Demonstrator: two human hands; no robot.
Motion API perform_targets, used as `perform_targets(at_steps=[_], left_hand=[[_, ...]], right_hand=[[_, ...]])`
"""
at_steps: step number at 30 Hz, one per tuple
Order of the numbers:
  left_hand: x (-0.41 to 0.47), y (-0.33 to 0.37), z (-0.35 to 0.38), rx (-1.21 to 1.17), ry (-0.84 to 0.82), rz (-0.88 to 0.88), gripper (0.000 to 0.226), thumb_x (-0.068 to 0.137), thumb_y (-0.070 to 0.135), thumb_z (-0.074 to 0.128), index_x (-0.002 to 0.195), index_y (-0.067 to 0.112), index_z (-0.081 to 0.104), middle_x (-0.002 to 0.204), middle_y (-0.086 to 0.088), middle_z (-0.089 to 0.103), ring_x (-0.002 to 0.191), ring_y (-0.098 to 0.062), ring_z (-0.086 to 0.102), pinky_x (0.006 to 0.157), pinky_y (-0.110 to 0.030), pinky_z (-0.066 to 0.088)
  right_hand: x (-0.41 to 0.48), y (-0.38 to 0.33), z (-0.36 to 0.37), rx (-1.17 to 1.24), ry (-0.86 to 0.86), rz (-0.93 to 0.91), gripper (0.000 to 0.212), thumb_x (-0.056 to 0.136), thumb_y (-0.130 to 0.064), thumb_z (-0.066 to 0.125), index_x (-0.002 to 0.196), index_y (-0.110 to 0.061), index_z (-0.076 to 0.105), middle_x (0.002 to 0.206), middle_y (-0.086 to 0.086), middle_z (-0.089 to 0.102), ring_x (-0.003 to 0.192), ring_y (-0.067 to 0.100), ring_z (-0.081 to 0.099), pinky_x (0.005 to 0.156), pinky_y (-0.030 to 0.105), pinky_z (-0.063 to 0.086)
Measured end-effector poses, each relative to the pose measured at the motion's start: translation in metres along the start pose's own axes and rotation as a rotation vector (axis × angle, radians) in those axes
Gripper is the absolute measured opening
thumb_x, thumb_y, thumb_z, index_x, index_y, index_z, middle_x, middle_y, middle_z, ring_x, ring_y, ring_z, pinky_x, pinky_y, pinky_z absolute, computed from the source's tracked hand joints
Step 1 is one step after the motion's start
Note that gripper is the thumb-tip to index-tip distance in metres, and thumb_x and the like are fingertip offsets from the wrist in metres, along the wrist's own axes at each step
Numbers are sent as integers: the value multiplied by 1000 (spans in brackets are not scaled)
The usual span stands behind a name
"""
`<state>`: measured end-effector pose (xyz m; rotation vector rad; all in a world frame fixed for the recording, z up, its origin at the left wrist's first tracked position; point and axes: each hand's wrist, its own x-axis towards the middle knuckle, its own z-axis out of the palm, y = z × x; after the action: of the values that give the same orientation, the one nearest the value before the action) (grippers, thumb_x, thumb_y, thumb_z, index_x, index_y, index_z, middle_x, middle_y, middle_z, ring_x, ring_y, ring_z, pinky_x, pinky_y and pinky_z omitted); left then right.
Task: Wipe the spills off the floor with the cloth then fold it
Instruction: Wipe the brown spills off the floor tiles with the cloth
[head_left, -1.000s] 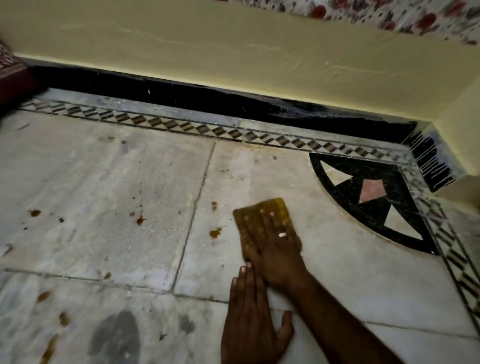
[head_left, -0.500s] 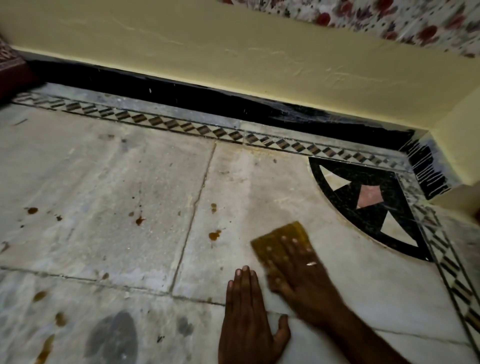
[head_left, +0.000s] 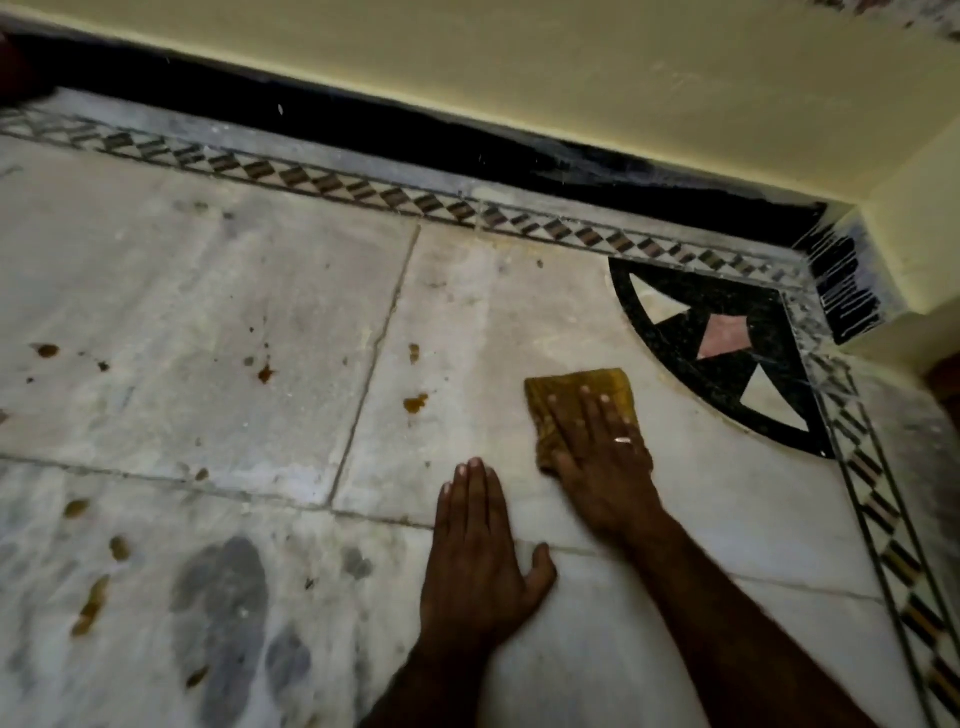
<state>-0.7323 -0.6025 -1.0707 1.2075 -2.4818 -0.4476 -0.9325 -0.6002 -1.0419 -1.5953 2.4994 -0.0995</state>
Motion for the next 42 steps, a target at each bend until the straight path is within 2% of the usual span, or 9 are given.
perform_targets(at_steps=[4, 7, 11, 16, 23, 27, 35, 39, 42], left_hand=[[-7, -2, 1, -1, -21, 42, 90, 83, 51, 52, 149, -7, 30, 158, -26, 27, 149, -38, 24, 119, -51, 26], [-6, -2, -3, -11, -70, 70, 93, 83, 53, 49, 152, -4, 24, 161, -23, 20, 151, -35, 18, 122, -48, 19], [-4, -6, -6, 2, -134, 89, 93, 85, 55, 42, 154, -3, 19, 163, -23, 13, 152, -34, 11, 123, -46, 11], [-25, -20, -11, 56, -120, 123, 78, 96, 51, 36, 150, -5, 32, 159, -24, 26, 149, -35, 23, 121, -46, 16], [-72, -48, -37, 135, -127, 120, 74, 97, 49, 38, 148, -4, 36, 157, -23, 31, 147, -35, 28, 122, -42, 13], [-97, -60, -46, 131, -74, 104, 69, 101, 46, 37, 147, -5, 38, 157, -23, 32, 148, -34, 26, 122, -46, 21], [-148, -94, -77, 228, -124, 67, 71, 98, 47, 40, 148, -3, 37, 156, -22, 34, 146, -34, 32, 117, -46, 21], [-164, -97, -78, 221, -75, 96, 71, 98, 49, 46, 143, -5, 44, 153, -23, 39, 144, -35, 36, 117, -48, 28], [-181, -97, -83, 228, -106, 97, 73, 98, 52, 42, 147, -2, 40, 156, -20, 34, 146, -32, 32, 117, -43, 23]], right_hand=[[-70, -12, 11, -37, 3, -240, 65, 96, -45, 37, 158, -34, 22, 166, 10, 25, 152, 29, 21, 120, 42, 16], [-105, 39, -2, 18, -83, -155, 67, 95, -54, 30, 159, -43, 12, 168, -10, -11, 156, 17, -1, 122, 26, -4], [-63, 28, -5, 33, -140, 184, 86, 82, -70, 4, 161, -35, 2, 168, -3, -15, 156, 24, -5, 124, 39, -4], [-115, -34, 9, 53, -144, -39, 82, 85, -77, 1, 158, -41, -1, 166, -13, -17, 153, 11, -19, 115, 32, -25], [-119, -27, 14, 46, -59, 79, 83, 87, -70, 6, 160, -32, 17, 170, 0, 3, 156, 24, 1, 125, 48, 4], [-161, -80, 36, -78, -54, -289, 65, 104, -53, 15, 161, -23, 18, 169, 13, 13, 155, 37, 12, 121, 58, 16], [-128, -115, 36, -47, -23, -181, 70, 100, -55, 14, 160, -21, 22, 168, 10, 16, 153, 37, 18, 120, 53, 15], [-175, -138, 48, -150, -41, -551, 61, 103, -42, 28, 159, -17, 25, 166, 17, 21, 152, 41, 19, 120, 56, 19], [-189, -99, 35, -91, -74, -470, 61, 102, -46, 29, 159, -25, 27, 167, 8, 21, 154, 30, 20, 121, 50, 20]])
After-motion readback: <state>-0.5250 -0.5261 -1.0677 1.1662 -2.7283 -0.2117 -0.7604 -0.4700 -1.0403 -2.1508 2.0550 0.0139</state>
